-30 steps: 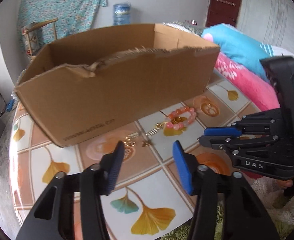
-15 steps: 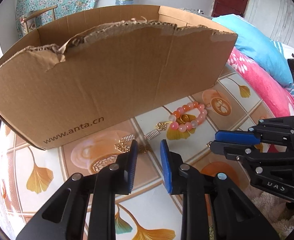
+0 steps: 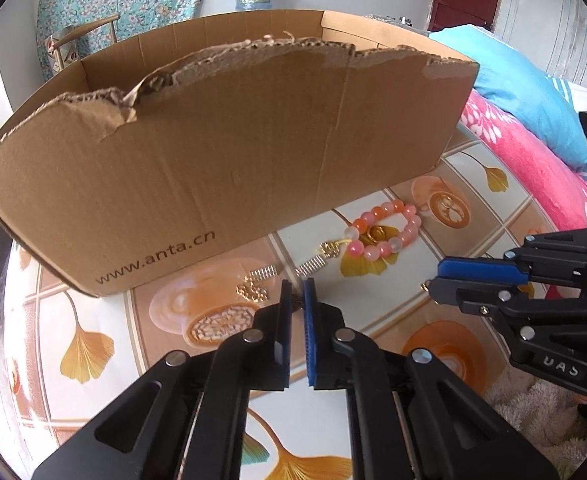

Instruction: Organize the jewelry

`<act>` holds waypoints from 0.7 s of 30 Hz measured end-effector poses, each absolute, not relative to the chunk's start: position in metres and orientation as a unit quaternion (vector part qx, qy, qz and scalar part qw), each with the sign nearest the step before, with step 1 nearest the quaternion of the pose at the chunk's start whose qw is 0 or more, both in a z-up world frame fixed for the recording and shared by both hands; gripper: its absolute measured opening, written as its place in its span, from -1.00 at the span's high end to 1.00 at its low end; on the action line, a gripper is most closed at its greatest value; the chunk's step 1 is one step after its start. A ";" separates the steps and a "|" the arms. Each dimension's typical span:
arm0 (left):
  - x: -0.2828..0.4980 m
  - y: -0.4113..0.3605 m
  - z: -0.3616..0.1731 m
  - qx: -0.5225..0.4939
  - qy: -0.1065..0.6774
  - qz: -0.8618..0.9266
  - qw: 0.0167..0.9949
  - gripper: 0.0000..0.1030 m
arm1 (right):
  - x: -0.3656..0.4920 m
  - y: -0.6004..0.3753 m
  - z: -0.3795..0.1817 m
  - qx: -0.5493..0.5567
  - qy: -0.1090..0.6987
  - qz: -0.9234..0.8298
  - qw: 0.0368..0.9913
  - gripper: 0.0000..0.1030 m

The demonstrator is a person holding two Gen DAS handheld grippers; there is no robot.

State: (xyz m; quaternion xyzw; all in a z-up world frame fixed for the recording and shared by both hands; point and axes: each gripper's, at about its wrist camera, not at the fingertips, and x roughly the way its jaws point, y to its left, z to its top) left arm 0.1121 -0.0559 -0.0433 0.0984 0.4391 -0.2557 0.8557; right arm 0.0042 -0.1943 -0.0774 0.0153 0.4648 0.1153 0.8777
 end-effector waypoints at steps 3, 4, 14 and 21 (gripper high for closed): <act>0.106 -0.051 -0.043 0.097 0.442 -0.256 0.854 0.90 | 0.003 -0.196 -0.077 0.015 0.465 0.115 0.878 0.80; 0.104 -0.049 -0.043 0.095 0.444 -0.256 0.854 0.90 | 0.003 -0.197 -0.077 0.014 0.466 0.114 0.877 0.80; 0.091 -0.026 -0.038 0.050 0.447 -0.266 0.853 0.86 | 0.004 -0.198 -0.073 0.009 0.469 0.109 0.876 0.80; 0.085 -0.024 -0.033 0.046 0.447 -0.273 0.851 0.53 | 0.007 -0.192 -0.074 0.006 0.471 0.105 0.876 0.80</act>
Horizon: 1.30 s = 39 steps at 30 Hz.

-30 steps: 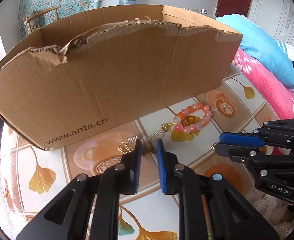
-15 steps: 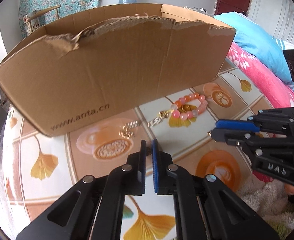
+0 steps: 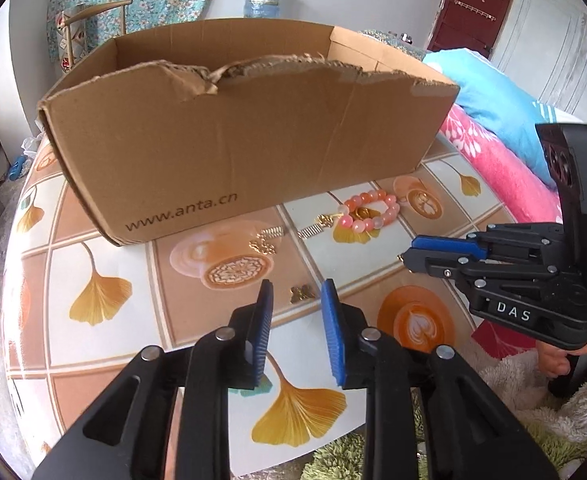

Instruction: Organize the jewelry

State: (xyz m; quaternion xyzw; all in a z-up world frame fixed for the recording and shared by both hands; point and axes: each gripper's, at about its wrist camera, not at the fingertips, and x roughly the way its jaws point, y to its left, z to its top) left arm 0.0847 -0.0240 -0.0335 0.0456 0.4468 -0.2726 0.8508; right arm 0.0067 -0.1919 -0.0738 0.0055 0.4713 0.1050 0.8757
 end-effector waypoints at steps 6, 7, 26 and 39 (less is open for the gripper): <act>0.089 -0.033 -0.040 0.062 0.455 -0.263 0.849 0.53 | 0.008 -0.187 -0.074 0.003 0.472 0.104 0.876 0.80; 0.090 -0.033 -0.041 0.063 0.456 -0.263 0.848 0.53 | 0.008 -0.186 -0.073 0.002 0.471 0.104 0.876 0.80; 0.090 -0.044 -0.045 0.108 0.440 -0.243 0.857 0.76 | 0.007 -0.185 -0.076 0.006 0.469 0.107 0.876 0.80; 0.088 -0.044 -0.045 0.112 0.436 -0.242 0.860 0.76 | 0.001 -0.199 -0.067 0.018 0.466 0.100 0.879 0.42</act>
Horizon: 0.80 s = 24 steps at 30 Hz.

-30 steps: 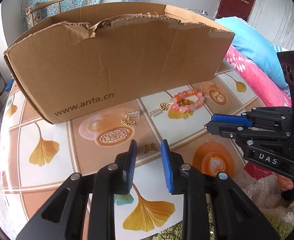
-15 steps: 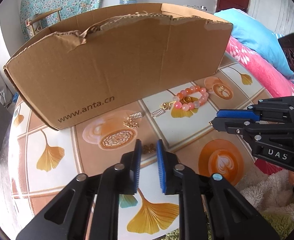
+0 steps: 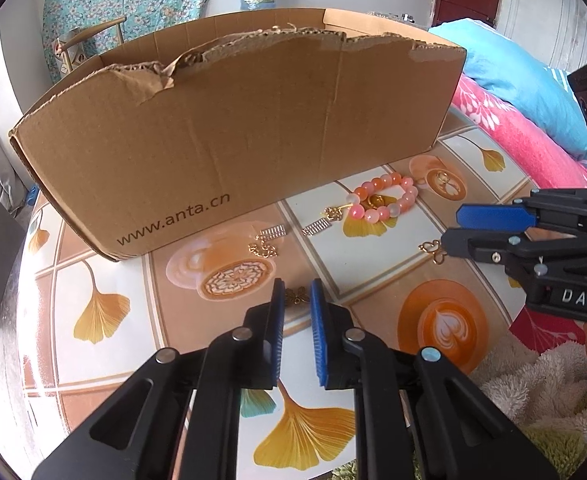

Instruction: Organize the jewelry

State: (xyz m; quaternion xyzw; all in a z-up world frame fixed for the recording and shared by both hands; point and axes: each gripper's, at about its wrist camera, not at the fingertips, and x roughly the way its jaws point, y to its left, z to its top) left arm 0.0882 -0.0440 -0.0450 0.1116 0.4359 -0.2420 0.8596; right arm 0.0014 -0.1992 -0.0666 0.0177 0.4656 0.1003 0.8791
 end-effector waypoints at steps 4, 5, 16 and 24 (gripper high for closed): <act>0.088 -0.044 -0.045 0.112 0.436 -0.242 0.860 0.76 | 0.002 -0.192 -0.069 0.006 0.468 0.098 0.878 0.42; 0.088 -0.044 -0.045 0.113 0.435 -0.242 0.860 0.76 | 0.002 -0.189 -0.069 0.002 0.468 0.099 0.878 0.42; 0.088 -0.045 -0.045 0.112 0.435 -0.242 0.860 0.76 | 0.003 -0.163 -0.077 -0.043 0.469 0.093 0.877 0.45; 0.088 -0.044 -0.045 0.112 0.435 -0.243 0.860 0.76 | 0.000 -0.144 -0.081 -0.059 0.468 0.090 0.877 0.68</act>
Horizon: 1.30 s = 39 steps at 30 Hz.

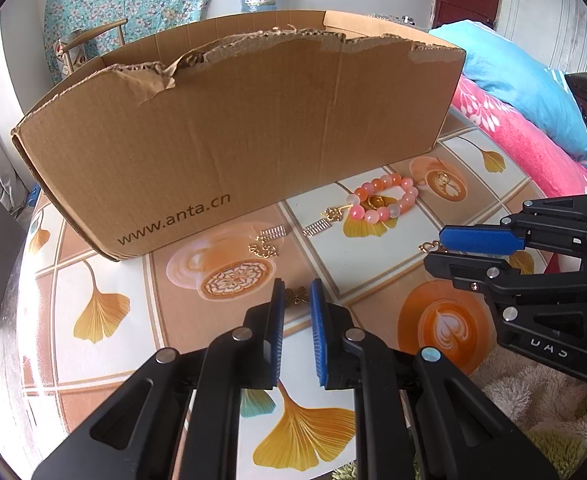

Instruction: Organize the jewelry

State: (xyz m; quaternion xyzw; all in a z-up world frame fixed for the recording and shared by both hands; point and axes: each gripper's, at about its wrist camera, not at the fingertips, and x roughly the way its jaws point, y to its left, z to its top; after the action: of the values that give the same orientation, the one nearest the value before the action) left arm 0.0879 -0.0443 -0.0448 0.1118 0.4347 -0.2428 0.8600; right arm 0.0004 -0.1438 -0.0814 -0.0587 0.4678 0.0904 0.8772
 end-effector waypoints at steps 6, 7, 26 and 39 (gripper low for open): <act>0.088 -0.044 -0.045 0.112 0.434 -0.243 0.860 0.76 | 0.001 -0.147 -0.081 -0.045 0.469 0.092 0.877 0.78; 0.088 -0.044 -0.045 0.112 0.434 -0.243 0.860 0.76 | 0.001 -0.147 -0.081 -0.042 0.469 0.093 0.877 0.78; 0.088 -0.043 -0.043 0.108 0.432 -0.244 0.861 0.76 | 0.004 -0.178 -0.071 -0.010 0.471 0.102 0.876 0.61; 0.086 -0.045 -0.044 0.113 0.429 -0.241 0.863 0.76 | 0.003 -0.167 -0.071 -0.050 0.467 0.089 0.878 0.80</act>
State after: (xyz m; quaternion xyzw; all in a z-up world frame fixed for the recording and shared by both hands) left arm 0.0864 -0.0448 -0.0444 0.1129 0.4289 -0.2411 0.8633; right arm 0.0028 -0.1670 -0.0711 -0.0500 0.4672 0.0889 0.8783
